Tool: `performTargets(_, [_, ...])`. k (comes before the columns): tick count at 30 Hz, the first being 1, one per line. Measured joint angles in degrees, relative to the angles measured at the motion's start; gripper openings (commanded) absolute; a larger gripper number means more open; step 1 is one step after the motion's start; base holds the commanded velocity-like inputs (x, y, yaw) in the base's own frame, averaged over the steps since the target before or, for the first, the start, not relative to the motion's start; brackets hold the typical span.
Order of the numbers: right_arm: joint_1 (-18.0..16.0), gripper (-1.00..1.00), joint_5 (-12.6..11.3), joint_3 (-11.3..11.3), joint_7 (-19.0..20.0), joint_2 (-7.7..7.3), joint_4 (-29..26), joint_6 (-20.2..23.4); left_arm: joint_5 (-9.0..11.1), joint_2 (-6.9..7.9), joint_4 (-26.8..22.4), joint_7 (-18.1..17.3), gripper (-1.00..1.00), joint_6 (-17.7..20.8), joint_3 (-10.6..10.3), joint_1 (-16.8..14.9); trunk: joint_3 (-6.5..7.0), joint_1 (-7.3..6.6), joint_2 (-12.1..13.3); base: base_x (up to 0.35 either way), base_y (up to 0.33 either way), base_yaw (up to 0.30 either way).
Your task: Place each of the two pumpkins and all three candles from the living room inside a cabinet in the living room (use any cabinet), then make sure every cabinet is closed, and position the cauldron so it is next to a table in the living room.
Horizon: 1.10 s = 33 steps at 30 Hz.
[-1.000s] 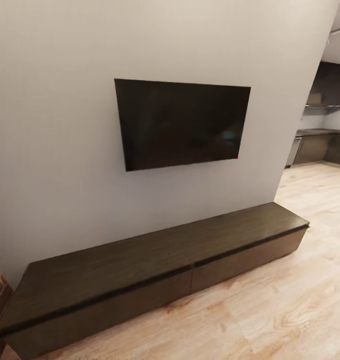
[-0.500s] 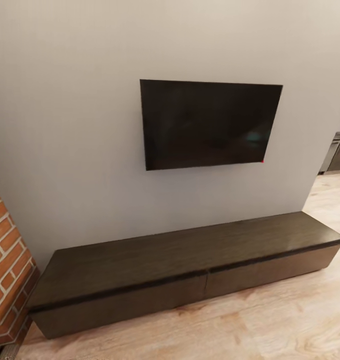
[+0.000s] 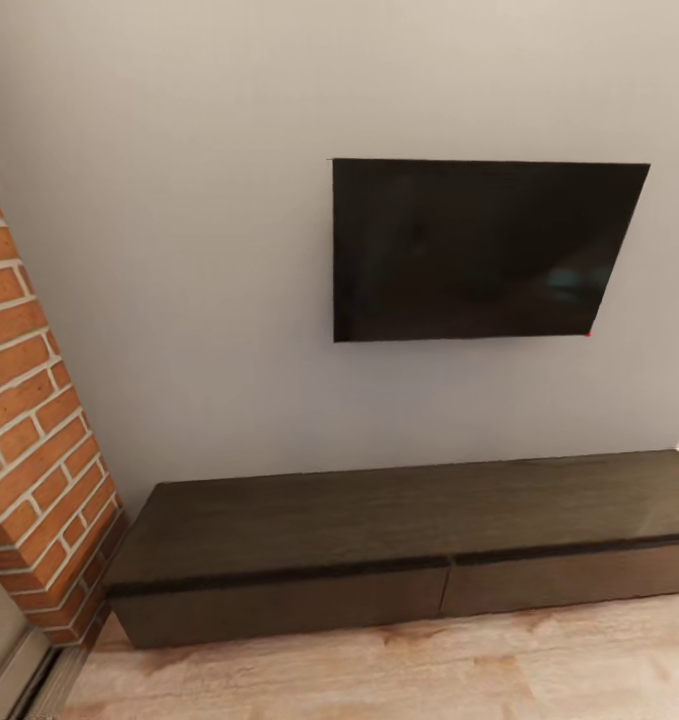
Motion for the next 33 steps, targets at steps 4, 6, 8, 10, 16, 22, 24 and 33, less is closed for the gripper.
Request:
performTargets(4, [0.00, 1.00, -0.09, -0.03, -0.01, 0.00, 0.00, -0.15, 0.05, 0.00, 0.00, 0.00, 1.00, 0.00, 0.00, 0.00, 0.00, 0.02, 0.00, 0.041, 0.000, 0.277])
performTargets(6, [0.00, 1.00, -0.24, -0.08, -0.04, -0.02, 0.00, -0.22, 0.04, 0.00, 0.00, 0.02, 1.00, -0.01, 0.02, 0.00, 0.00, 0.02, 0.00, 0.053, 0.032, 0.278])
performTargets(8, [0.00, 1.00, -0.42, -0.13, -0.06, -0.06, -0.05, -0.23, 0.04, 0.00, 0.00, 0.02, 1.00, -0.01, 0.02, 0.00, 0.00, 0.00, 0.01, 0.148, 0.107, 0.268])
performTargets(10, [0.00, 1.00, -0.50, -0.18, -0.07, -0.08, -0.07, -0.20, 0.03, 0.02, 0.00, 0.01, 1.00, -0.01, 0.01, 0.00, 0.00, 0.00, 0.01, 0.111, 0.076, 0.185])
performTargets(16, [0.00, 1.00, -0.56, -0.24, -0.06, -0.09, -0.09, -0.17, -0.04, 0.03, 0.00, 0.00, 1.00, -0.06, -0.12, 0.00, 0.00, 0.02, 0.00, 0.025, 0.017, 0.042])
performTargets(22, [0.00, 1.00, -0.57, -0.24, -0.07, -0.09, -0.09, -0.17, -0.05, 0.07, 0.00, 0.05, 1.00, -0.03, -0.18, 0.00, 0.00, 0.00, 0.00, 0.097, 0.037, -0.014])
performTargets(24, [0.01, 1.00, -0.61, -0.24, -0.08, -0.09, -0.04, -0.17, -0.05, 0.08, 0.01, 0.07, 1.00, -0.06, -0.27, 0.00, 0.00, 0.01, 0.00, 0.062, 0.019, -0.179])
performTargets(33, [0.00, 1.00, -0.67, -0.35, -0.08, -0.09, -0.08, -0.19, 0.01, 0.09, 0.00, 0.08, 1.00, -0.07, -0.20, 0.00, 0.00, 0.01, 0.00, 0.097, 0.043, -0.091])
